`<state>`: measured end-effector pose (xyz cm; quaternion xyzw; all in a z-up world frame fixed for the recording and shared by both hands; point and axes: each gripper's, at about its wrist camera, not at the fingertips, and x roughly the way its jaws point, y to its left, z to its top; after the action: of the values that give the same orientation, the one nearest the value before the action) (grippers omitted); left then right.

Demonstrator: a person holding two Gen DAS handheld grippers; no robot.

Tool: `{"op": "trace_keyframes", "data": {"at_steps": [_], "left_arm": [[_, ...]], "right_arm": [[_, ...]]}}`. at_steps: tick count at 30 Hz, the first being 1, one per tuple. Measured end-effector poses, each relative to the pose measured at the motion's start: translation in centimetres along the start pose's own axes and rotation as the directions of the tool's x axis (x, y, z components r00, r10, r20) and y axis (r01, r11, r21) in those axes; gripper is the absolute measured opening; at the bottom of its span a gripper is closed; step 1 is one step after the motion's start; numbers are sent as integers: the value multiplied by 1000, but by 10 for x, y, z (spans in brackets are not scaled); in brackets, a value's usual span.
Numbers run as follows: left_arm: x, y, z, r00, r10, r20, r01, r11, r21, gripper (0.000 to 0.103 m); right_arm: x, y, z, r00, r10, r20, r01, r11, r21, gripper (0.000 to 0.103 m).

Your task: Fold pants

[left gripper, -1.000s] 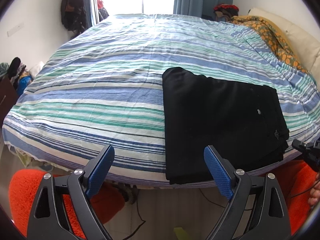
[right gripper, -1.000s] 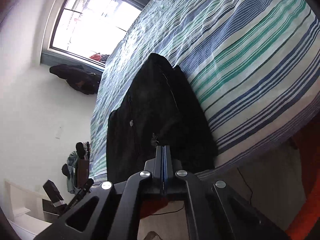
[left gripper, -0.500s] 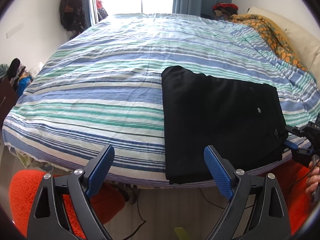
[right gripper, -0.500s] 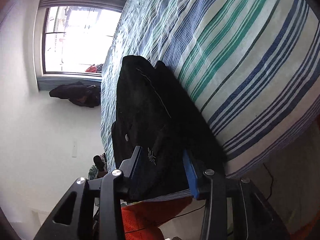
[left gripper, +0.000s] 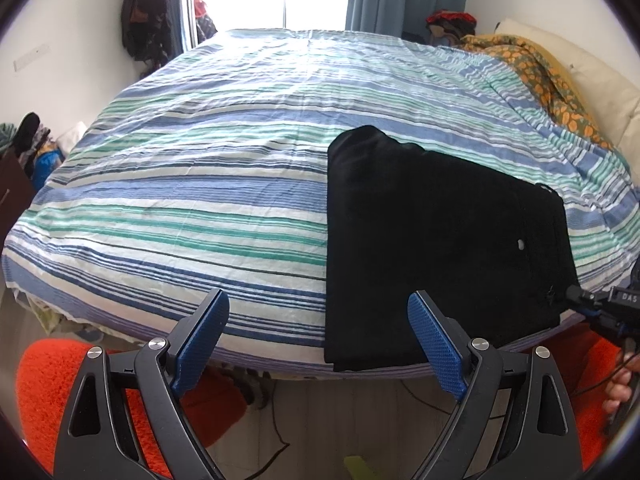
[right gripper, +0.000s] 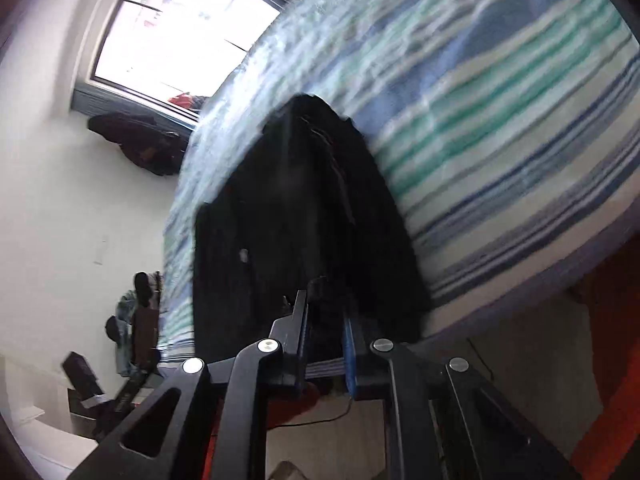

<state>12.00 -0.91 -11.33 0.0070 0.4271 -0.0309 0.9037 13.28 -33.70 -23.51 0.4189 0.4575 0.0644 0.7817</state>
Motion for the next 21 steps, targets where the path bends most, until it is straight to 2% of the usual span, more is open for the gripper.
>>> {"op": "trace_keyframes", "data": {"at_steps": [3,5,7,9,12,15,21], "left_arm": [[2,-3,-3,1000,4,-10,-3,1000,23,92],[5,-3,-3,1000,1,-21,-1,1000,25,92],[5,-2,-2,1000,5,-22,-5,1000,25,92],[4,-2,-2,1000,9,-18,-8,1000,25,92],[4,-1,-2,1000,10,-18,-10,1000,28,92],[5,-2,-2,1000,15,-23,-14,999,32,92],[8,-4,-2,999,24,-35,-22,999,39,92]], "right_arm": [[-4,2,7,1000,-11,23,12,999,-36,16],[-10,15,7,996,-64,57,70,990,-120,27],[-19,19,4,989,-106,99,121,979,-164,49],[-29,19,1,985,-108,135,132,974,-185,59],[-42,15,-2,975,-135,179,171,964,-204,59],[-49,9,-1,969,-139,204,177,968,-179,59],[-47,9,-2,968,-146,203,183,967,-176,59]]}}
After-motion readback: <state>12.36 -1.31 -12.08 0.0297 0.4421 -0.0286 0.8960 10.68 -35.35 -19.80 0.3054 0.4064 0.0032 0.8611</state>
